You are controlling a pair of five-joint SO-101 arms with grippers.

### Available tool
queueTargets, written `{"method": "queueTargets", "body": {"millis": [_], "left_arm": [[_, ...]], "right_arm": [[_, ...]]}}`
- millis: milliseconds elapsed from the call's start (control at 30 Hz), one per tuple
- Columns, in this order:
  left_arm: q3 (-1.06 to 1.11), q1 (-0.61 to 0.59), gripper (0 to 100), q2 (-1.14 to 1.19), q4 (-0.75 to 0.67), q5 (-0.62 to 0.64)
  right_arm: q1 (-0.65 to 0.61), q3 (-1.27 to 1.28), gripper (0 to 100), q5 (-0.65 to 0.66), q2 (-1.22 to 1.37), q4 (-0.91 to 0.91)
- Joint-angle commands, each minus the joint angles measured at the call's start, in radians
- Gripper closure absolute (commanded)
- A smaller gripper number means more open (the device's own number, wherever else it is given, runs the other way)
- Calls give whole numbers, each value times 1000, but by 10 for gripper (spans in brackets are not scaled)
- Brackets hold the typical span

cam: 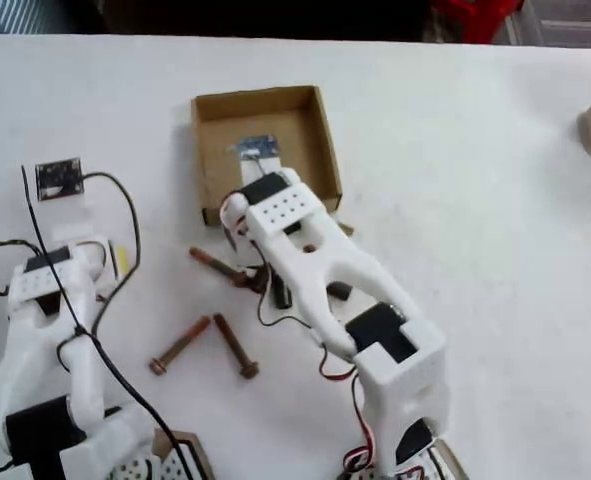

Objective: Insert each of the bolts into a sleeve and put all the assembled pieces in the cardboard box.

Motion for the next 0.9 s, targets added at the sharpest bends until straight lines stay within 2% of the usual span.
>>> {"method": "queueTargets", "body": {"millis": [0, 500, 733, 867], "left_arm": [[-6, 8, 782, -41, -23, -6], [-6, 10, 782, -41, -25, -6], [-6, 8, 782, -41, -25, -6], [-6, 7, 782, -41, -21, -6]], "right_arm": [[7, -2, 878, -18, -19, -21], [-87, -6, 879, -43, 85, -76], [-148, -6, 938, 132, 82, -74], [-211, -35, 939, 230, 81, -2]]}}
